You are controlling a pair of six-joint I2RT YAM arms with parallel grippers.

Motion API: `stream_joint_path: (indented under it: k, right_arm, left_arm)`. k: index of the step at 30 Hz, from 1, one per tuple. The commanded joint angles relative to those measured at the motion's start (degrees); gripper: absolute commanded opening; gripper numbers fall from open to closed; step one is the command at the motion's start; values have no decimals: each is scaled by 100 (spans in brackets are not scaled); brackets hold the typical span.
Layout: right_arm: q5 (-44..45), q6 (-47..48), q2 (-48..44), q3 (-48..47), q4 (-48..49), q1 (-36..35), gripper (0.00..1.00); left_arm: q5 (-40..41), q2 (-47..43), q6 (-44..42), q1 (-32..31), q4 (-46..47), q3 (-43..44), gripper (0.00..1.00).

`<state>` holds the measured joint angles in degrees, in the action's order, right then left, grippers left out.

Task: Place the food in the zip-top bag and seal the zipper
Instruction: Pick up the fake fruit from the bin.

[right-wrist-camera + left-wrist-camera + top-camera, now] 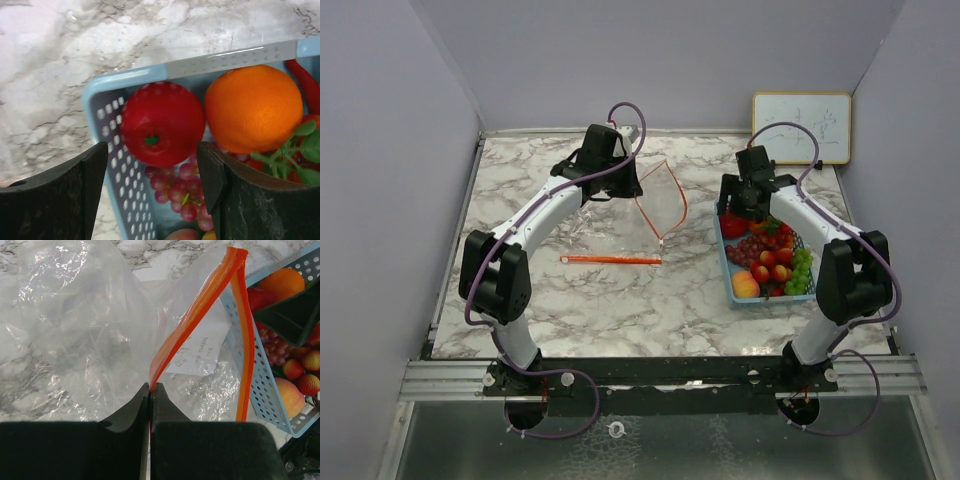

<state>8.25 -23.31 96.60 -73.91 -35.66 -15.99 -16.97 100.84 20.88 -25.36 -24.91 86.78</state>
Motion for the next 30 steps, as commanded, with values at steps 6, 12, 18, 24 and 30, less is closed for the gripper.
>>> stream_joint_path:
  k: [6, 12, 18, 24, 30]
  right_arm:
    - [84, 18, 462, 337, 434, 60, 73]
    - [122, 105, 638, 630, 678, 61, 73]
    - [215, 269, 688, 682, 868, 61, 58]
    - [444, 437, 559, 749, 899, 61, 43]
    - [266, 487, -47, 650, 709, 61, 28]
  left_arm:
    - [-129, 40, -24, -13, 16, 243, 0]
    - [-129, 80, -61, -17, -56, 294, 0]
    - [-130, 136, -89, -15, -144, 395, 0]
    - [-146, 116, -101, -13, -146, 403, 0]
    - [-141, 39, -99, -13, -101, 317, 0]
